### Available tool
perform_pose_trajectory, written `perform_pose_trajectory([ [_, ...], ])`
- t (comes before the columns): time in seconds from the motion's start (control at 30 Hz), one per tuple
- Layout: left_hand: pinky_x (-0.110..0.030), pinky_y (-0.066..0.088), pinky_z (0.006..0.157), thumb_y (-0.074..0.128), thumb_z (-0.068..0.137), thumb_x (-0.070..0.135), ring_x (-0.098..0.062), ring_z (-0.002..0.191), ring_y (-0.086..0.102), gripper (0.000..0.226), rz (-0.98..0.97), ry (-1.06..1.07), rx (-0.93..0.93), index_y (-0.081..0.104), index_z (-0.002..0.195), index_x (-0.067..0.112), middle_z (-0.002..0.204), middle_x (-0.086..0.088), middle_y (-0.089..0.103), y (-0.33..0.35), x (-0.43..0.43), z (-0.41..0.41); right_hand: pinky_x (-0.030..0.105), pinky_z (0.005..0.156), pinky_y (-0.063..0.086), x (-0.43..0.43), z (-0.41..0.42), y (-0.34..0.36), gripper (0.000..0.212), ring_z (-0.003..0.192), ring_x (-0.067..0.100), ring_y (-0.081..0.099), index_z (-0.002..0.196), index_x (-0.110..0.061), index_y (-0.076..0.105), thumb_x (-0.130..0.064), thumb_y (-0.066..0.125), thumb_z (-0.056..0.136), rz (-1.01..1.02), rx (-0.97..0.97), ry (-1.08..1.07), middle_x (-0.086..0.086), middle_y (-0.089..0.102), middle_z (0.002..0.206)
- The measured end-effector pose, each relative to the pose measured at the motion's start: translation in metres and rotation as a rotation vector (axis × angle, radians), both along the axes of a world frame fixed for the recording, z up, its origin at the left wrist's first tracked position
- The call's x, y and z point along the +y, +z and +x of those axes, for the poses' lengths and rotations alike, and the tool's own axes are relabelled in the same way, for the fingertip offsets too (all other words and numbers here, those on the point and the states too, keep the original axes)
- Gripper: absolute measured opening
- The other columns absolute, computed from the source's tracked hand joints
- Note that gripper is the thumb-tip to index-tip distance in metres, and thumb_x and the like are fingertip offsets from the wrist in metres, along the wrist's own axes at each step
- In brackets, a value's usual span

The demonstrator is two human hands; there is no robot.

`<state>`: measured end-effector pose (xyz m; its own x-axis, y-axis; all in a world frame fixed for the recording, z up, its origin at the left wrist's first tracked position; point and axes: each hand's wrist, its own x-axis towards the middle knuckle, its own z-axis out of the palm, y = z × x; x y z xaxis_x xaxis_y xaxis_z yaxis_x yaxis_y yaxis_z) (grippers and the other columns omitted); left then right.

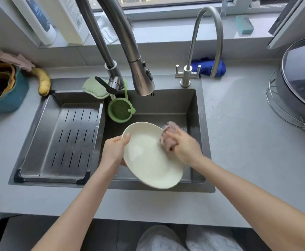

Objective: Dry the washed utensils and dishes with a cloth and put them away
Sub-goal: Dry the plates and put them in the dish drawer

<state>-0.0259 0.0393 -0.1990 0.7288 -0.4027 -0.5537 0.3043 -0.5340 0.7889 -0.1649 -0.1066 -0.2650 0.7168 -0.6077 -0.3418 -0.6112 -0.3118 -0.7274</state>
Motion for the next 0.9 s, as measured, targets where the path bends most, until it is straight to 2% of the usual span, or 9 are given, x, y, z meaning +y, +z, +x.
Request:
perform_pose_trajectory([
  [0.07, -0.011, 0.028, 0.029, 0.050, 0.097, 0.027, -0.005, 0.030, 0.047, 0.025, -0.010, -0.005, 0.050, 0.063, 0.085, 0.009, 0.062, -0.005, 0.054, 0.002, 0.000, -0.001, 0.027, 0.093, 0.041, -0.004, 0.008, 0.024, 0.042, 0.118, 0.025, 0.052, 0.127, -0.019, 0.060, -0.005, 0.050, 0.088, -0.042, -0.263, -0.215, -0.001, 0.053, 0.137],
  [0.13, -0.011, 0.030, 0.031, 0.051, 0.096, 0.031, -0.005, 0.030, 0.049, 0.029, -0.027, -0.006, 0.085, 0.064, 0.083, 0.009, 0.064, -0.006, 0.057, 0.003, -0.001, -0.001, 0.035, 0.097, 0.045, 0.009, -0.001, 0.051, 0.058, 0.121, 0.022, 0.051, 0.137, -0.030, 0.048, -0.013, 0.058, 0.083, -0.204, -0.287, 0.004, -0.005, 0.051, 0.140],
  [0.23, -0.024, 0.051, 0.049, 0.054, 0.093, 0.037, -0.019, 0.055, 0.066, 0.036, -0.052, -0.008, 0.100, 0.070, 0.088, 0.004, 0.078, -0.016, 0.070, 0.004, -0.003, -0.003, 0.029, 0.110, 0.032, 0.044, -0.017, 0.072, 0.084, 0.137, 0.008, 0.031, 0.146, -0.049, 0.015, -0.031, 0.059, 0.077, 0.069, -0.181, 0.508, -0.013, 0.039, 0.149],
  [0.3, -0.038, 0.053, 0.068, 0.056, 0.091, 0.038, -0.030, 0.075, 0.068, 0.039, -0.072, -0.009, 0.100, 0.071, 0.093, 0.002, 0.091, -0.023, 0.071, 0.006, -0.003, -0.005, 0.025, 0.111, 0.027, 0.044, -0.012, 0.068, 0.078, 0.137, -0.006, 0.027, 0.143, -0.056, 0.006, -0.034, 0.056, 0.087, 0.209, -0.253, 0.500, -0.014, 0.038, 0.149],
  [0.43, -0.053, 0.052, 0.080, 0.059, 0.084, 0.037, -0.035, 0.087, 0.066, 0.037, -0.125, -0.060, 0.142, 0.071, 0.097, 0.004, 0.102, -0.026, 0.069, 0.015, -0.006, -0.014, 0.048, 0.118, 0.008, 0.032, 0.020, 0.040, 0.052, 0.147, 0.020, 0.012, 0.147, -0.034, 0.025, -0.044, 0.032, 0.097, -0.222, -0.302, 0.505, -0.009, 0.025, 0.155],
  [0.57, -0.023, 0.047, 0.039, 0.054, 0.094, 0.025, -0.019, 0.056, 0.065, 0.024, -0.127, 0.014, 0.064, 0.067, 0.082, 0.010, 0.076, -0.012, 0.068, 0.020, -0.016, -0.013, 0.057, 0.113, 0.001, 0.000, 0.025, 0.022, 0.060, 0.148, 0.027, -0.002, 0.150, -0.036, 0.009, -0.053, 0.009, 0.093, -0.468, 0.066, 0.473, -0.010, 0.005, 0.160],
  [0.67, -0.016, 0.037, 0.033, 0.054, 0.094, 0.022, -0.019, 0.049, 0.057, 0.023, -0.104, 0.106, -0.062, 0.064, 0.076, 0.011, 0.067, -0.007, 0.060, 0.021, -0.023, -0.008, 0.061, 0.114, 0.002, 0.009, 0.003, 0.022, 0.055, 0.147, 0.030, -0.004, 0.151, -0.032, 0.000, -0.045, 0.016, 0.100, -0.337, 0.327, 0.430, -0.007, -0.002, 0.161],
  [0.77, -0.028, 0.045, 0.055, 0.054, 0.092, 0.023, -0.024, 0.067, 0.057, 0.027, -0.088, 0.159, -0.158, 0.065, 0.067, 0.019, 0.068, -0.004, 0.062, 0.015, -0.028, -0.011, 0.049, 0.117, 0.005, 0.053, -0.010, 0.046, 0.055, 0.146, 0.022, 0.009, 0.152, -0.030, 0.008, -0.044, 0.015, 0.099, -0.086, 0.154, 0.350, -0.002, 0.012, 0.160],
  [0.9, -0.025, 0.047, 0.060, 0.050, 0.094, 0.013, -0.021, 0.063, 0.056, 0.033, -0.110, 0.245, -0.072, 0.059, 0.062, 0.011, 0.063, -0.008, 0.058, 0.010, -0.028, -0.023, 0.003, 0.107, 0.006, 0.082, -0.002, 0.087, 0.044, 0.133, -0.008, 0.024, 0.149, -0.030, 0.024, -0.025, 0.025, 0.105, 0.262, -0.227, 0.237, -0.006, 0.036, 0.152],
])
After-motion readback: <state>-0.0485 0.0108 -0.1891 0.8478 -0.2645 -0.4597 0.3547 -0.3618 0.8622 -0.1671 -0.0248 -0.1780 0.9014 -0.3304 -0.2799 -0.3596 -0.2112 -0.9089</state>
